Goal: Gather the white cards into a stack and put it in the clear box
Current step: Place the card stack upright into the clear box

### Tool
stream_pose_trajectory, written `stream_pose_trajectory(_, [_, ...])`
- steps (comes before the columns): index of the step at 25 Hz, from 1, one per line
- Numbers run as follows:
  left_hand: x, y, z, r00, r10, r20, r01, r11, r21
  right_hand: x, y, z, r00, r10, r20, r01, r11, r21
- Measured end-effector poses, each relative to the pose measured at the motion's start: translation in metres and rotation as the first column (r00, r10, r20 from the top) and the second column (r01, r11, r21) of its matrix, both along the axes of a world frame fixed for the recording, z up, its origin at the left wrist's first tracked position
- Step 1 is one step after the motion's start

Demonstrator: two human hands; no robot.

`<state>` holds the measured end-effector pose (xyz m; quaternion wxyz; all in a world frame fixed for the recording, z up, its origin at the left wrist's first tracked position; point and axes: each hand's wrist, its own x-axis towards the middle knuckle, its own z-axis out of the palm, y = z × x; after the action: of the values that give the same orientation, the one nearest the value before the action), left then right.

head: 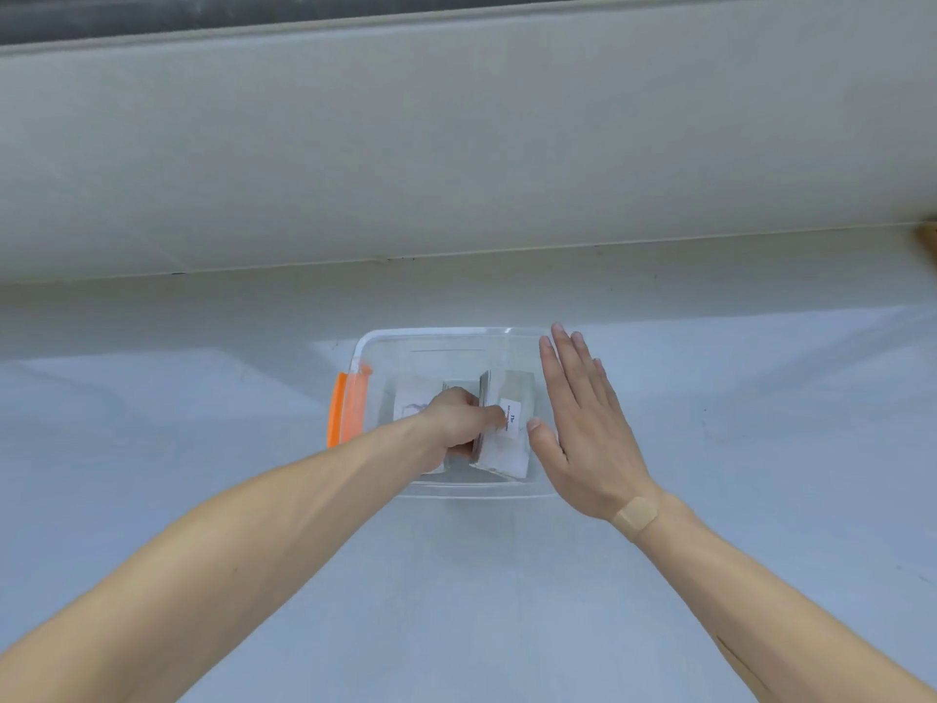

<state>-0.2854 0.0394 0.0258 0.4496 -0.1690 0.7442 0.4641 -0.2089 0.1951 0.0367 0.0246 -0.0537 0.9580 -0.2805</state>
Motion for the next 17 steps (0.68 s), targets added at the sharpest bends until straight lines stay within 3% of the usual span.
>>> stream_pose_trajectory(5, [0.005,0.006,-0.003,0.998,0.044,0.043,-0.046,0.998,0.041,-0.001,-0.001,-0.001,1.000,-0.011,-0.009,0.011,1.000,-0.015])
stream_pose_trajectory(10, [0.007,0.014,0.001,0.975,-0.182,-0.132,0.144,0.956,-0.255,-0.001,-0.002,0.002,1.000,-0.016,0.006,0.016,1.000,-0.014])
stream_pose_trajectory(17, [0.006,0.016,-0.002,0.960,-0.168,-0.225,0.084,0.937,-0.338,0.000,-0.003,0.003,1.000,-0.020,0.002,0.020,1.000,-0.016])
